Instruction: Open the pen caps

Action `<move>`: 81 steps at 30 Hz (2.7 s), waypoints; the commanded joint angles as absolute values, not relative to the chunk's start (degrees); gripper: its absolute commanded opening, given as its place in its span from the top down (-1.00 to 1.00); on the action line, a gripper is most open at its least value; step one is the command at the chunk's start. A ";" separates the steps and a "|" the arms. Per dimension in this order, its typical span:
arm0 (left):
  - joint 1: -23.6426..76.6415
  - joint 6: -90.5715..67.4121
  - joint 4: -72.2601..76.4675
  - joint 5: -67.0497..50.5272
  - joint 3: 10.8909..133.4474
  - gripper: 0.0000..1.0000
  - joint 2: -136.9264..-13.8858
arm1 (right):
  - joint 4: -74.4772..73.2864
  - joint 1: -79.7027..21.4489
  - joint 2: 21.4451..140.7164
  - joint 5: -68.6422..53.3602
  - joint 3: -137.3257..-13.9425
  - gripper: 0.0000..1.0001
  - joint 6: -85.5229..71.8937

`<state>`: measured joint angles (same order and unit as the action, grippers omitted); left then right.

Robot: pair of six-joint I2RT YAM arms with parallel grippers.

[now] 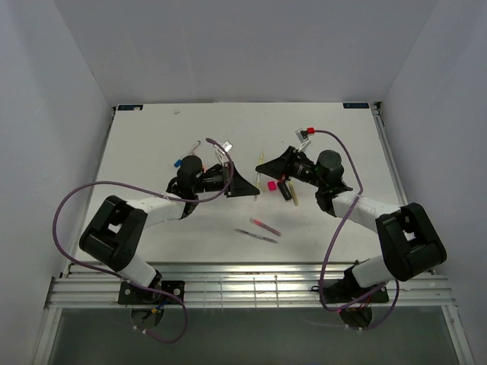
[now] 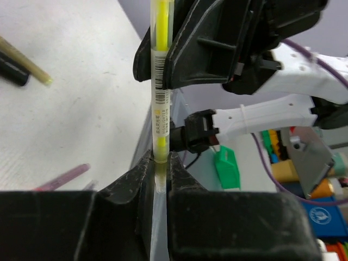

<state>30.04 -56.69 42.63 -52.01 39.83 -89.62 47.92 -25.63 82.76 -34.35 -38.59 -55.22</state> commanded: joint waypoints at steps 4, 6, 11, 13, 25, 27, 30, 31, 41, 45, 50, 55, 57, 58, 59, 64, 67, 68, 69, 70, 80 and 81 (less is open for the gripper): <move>30.85 -74.40 76.12 -66.27 32.71 1.00 -89.99 | 86.32 -21.10 87.96 -41.47 -35.77 0.85 -70.26; 30.67 -78.38 82.50 -66.27 31.47 1.00 -91.05 | 92.17 -20.74 89.90 -42.10 -35.77 0.85 -74.69; 30.67 -77.36 77.31 -63.99 30.32 1.00 -90.63 | 86.63 -20.39 88.78 -41.05 -35.25 0.85 -72.81; 30.76 -67.28 66.16 -59.54 30.41 1.00 -87.64 | 78.53 -20.21 85.37 -40.35 -35.77 0.85 -67.44; 36.21 -39.12 23.38 -36.20 31.55 1.00 -74.17 | 28.67 -20.21 70.67 -13.72 -44.20 0.85 -32.00; 36.56 -38.67 23.99 -38.50 31.64 1.00 -75.06 | 28.56 -20.13 70.58 -13.97 -44.91 0.85 -31.82; 36.65 -37.88 23.99 -37.97 31.03 1.00 -74.53 | 26.98 -18.90 70.40 -13.18 -44.83 0.85 -33.83; 36.65 -37.88 24.08 -38.40 30.94 1.00 -74.44 | 27.16 -17.07 70.14 -13.79 -44.30 0.85 -35.32; 37.09 -34.98 26.02 -43.16 28.48 1.00 -71.55 | 33.22 -8.79 69.34 -20.38 -43.06 0.85 -47.37; 37.00 -36.03 23.92 -36.15 28.73 1.00 -71.19 | 28.15 -8.53 70.93 -23.64 -46.40 0.85 -44.83; 37.00 -38.31 16.89 -25.94 36.11 1.00 -76.97 | 5.58 -8.35 72.59 -23.03 -52.72 0.85 -31.05; 37.00 -41.22 7.23 -13.55 45.42 1.00 -85.15 | -10.35 -8.09 79.09 -21.72 -61.16 0.85 -22.60; 37.00 -41.83 5.81 -10.74 49.21 1.00 -89.28 | -15.02 -8.00 81.20 -21.53 -63.01 0.85 -19.78; 37.09 -42.01 6.41 -10.11 49.83 1.00 -90.43 | -16.16 -7.91 83.30 -21.53 -64.50 0.85 -18.99; 37.09 -42.27 6.50 -9.32 51.05 1.00 -91.48 | -18.09 -7.82 84.28 -21.53 -65.03 0.85 -17.68; 37.09 -43.15 6.85 -6.60 53.87 1.00 -97.99 | -20.21 -7.82 88.06 -20.31 -64.95 0.85 -15.65; 37.09 -43.50 7.47 -6.68 55.28 1.00 -100.88 | -22.23 -7.82 89.56 -18.64 -64.86 0.85 -13.45; 37.09 -43.51 7.38 -6.68 55.81 1.00 -101.68 | -22.41 -7.82 89.82 -18.28 -64.78 0.85 -12.93; 37.00 -43.51 7.38 -6.77 56.33 1.00 -102.47 | -23.11 -7.82 90.43 -17.67 -64.86 0.85 -12.48; 37.09 -43.51 7.30 -6.85 57.21 1.00 -103.79 | -23.81 -7.82 90.70 -16.71 -64.95 0.85 -11.78; 37.18 -45.44 7.29 -7.12 61.43 1.00 -109.42 | -24.79 -7.91 96.67 -17.75 -64.78 0.84 -9.14; 37.18 -45.53 7.21 -7.03 61.70 1.00 -109.60 | -24.44 -7.91 97.03 -17.84 -64.51 0.82 -9.14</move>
<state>36.88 -44.60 7.25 -7.84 59.40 -109.62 -24.18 -8.21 96.20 -17.91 -63.57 -10.83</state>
